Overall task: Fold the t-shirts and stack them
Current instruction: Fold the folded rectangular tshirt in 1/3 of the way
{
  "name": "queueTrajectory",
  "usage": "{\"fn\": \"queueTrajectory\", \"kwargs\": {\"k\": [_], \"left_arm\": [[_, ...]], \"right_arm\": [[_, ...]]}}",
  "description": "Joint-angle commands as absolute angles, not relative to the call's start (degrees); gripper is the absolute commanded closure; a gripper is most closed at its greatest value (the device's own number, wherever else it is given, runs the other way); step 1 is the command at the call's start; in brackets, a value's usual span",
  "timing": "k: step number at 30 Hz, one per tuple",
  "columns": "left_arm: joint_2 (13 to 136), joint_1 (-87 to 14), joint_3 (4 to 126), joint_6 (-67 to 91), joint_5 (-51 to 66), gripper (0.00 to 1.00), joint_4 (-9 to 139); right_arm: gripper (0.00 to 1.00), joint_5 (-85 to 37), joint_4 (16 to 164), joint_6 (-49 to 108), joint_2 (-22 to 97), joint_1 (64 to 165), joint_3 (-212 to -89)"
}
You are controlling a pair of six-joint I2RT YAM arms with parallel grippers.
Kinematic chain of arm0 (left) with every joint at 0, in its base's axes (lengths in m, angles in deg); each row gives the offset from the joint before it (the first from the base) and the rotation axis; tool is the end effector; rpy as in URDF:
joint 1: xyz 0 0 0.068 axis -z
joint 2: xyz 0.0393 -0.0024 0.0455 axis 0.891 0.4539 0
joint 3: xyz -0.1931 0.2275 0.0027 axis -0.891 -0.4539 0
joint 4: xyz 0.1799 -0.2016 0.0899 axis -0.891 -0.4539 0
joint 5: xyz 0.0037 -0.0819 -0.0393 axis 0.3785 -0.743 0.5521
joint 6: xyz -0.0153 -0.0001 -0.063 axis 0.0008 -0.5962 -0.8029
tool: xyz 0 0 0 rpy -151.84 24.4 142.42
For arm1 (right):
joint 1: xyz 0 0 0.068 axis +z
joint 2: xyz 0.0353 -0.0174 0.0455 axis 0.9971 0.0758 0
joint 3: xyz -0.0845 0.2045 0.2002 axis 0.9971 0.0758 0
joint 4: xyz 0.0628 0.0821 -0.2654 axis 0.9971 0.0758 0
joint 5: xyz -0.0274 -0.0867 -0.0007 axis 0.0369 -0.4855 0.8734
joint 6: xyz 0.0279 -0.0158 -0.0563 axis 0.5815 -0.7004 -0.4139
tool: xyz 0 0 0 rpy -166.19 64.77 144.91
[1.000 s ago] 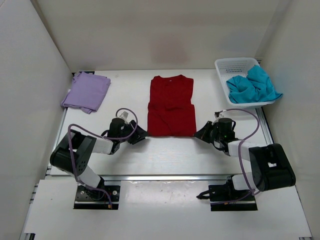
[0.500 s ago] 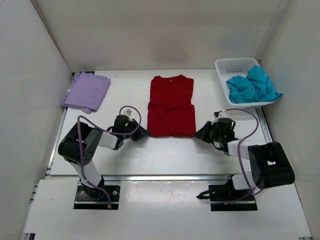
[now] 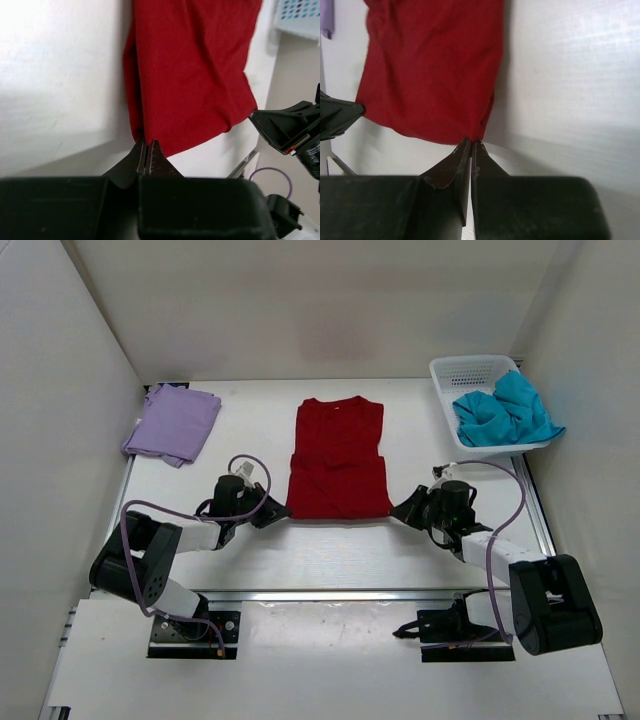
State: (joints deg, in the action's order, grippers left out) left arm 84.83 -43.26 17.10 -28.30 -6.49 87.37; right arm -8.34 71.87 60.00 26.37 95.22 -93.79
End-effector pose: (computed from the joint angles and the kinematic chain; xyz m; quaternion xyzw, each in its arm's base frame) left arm 0.2528 -0.1110 0.1227 -0.1632 0.8667 -0.3970 0.2542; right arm 0.2297 0.0592 0.1465 0.1129 0.8608 0.3481 0.3537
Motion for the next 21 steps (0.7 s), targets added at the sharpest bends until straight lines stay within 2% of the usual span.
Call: {"fn": "queueTrajectory", "kwargs": {"k": [1, 8, 14, 16, 18, 19, 20, 21], "left_arm": [[83.2, -42.4, 15.0, -25.4, -6.4, 1.0, 83.1], [79.6, -40.2, 9.6, -25.2, -1.7, 1.0, 80.4], [74.4, -42.3, 8.9, -23.5, -1.4, 0.98, 78.1], [73.6, -41.6, 9.1, -23.2, -2.3, 0.87, 77.3], [72.0, -41.8, 9.1, -22.5, -3.1, 0.62, 75.9], [70.6, -42.9, 9.1, -22.1, -3.1, 0.56, 74.8], [68.8, -43.5, 8.9, -22.0, -2.8, 0.41, 73.7], [67.8, -43.8, 8.9, -21.5, -2.4, 0.29, 73.0]], "right_arm": [[1.0, -9.3, 75.1, 57.9, 24.5, 94.5, -91.2], [1.0, -9.4, 77.1, 58.0, 21.0, 95.2, -85.5], [0.98, -9.2, 79.5, 57.0, 18.3, 93.5, -87.0], [0.71, -8.7, 81.1, 56.9, 18.1, 95.0, -88.3], [0.6, -8.8, 82.5, 56.8, 17.3, 95.9, -90.0], [0.58, -9.4, 83.5, 56.6, 16.3, 96.2, -90.4], [0.59, -9.5, 84.8, 56.4, 14.4, 95.9, -91.3], [0.6, -10.2, 85.5, 56.7, 13.8, 95.8, -92.5]]}}
